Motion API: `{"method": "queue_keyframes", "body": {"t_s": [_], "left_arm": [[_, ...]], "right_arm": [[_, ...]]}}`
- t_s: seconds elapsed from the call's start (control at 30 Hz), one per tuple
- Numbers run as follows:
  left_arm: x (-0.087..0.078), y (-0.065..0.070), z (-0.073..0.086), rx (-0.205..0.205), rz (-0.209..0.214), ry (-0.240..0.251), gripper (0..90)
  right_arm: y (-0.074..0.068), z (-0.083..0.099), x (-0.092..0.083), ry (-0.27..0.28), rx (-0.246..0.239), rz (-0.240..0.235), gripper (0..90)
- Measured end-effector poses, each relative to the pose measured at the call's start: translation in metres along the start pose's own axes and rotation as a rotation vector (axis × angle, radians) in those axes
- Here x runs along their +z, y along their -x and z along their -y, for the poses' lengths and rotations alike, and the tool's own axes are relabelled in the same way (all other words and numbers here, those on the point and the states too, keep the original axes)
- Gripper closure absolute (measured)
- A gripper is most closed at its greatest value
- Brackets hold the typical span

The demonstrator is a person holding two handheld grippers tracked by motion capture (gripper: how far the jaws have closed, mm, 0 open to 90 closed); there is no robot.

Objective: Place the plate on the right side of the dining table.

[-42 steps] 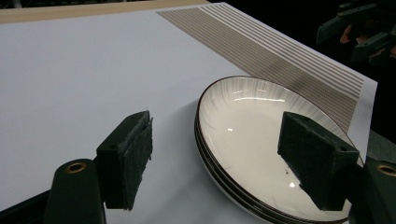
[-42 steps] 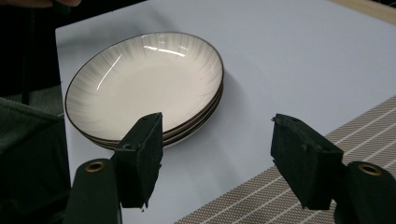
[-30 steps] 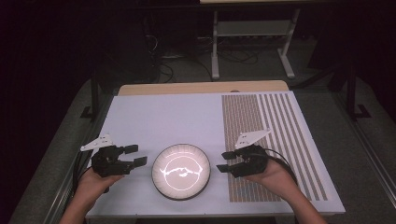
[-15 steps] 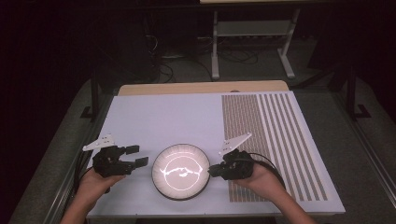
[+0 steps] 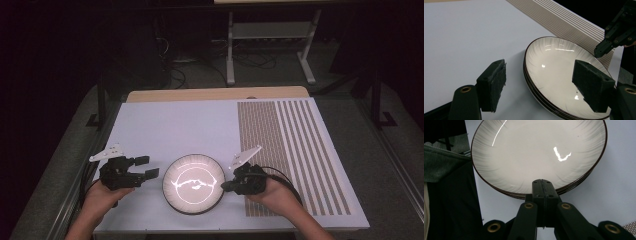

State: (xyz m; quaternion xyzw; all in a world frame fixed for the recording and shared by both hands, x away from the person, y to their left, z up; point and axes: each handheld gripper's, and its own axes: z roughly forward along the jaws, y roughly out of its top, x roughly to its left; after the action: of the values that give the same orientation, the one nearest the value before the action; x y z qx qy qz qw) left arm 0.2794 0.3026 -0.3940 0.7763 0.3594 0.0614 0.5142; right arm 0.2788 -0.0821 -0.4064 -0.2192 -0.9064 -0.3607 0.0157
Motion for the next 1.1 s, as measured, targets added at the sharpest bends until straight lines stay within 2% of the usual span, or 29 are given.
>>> {"method": "queue_keyframes", "body": {"t_s": [0.27, 0.5, 0.73, 0.93, 1.1], "left_arm": [[0.001, 0.001, 0.000, -0.011, -0.017, -0.019, 26.4], [0.000, 0.002, -0.001, -0.056, -0.032, -0.043, 29.8], [0.001, 0.003, -0.001, -0.071, -0.043, -0.064, 29.8], [-0.001, 0.003, -0.003, -0.122, -0.052, -0.081, 36.7], [0.000, 0.004, -0.004, -0.168, -0.091, -0.125, 39.1]], "right_arm": [[-0.001, -0.001, 0.001, -0.006, 0.011, 0.002, 89.7], [-0.001, -0.003, 0.002, -0.006, 0.024, 0.004, 89.7], [-0.003, -0.005, 0.006, -0.005, 0.028, 0.012, 89.7], [-0.004, -0.007, 0.010, 0.005, 0.045, 0.019, 89.7], [-0.006, -0.010, 0.016, 0.014, 0.043, 0.017, 89.7]]}}
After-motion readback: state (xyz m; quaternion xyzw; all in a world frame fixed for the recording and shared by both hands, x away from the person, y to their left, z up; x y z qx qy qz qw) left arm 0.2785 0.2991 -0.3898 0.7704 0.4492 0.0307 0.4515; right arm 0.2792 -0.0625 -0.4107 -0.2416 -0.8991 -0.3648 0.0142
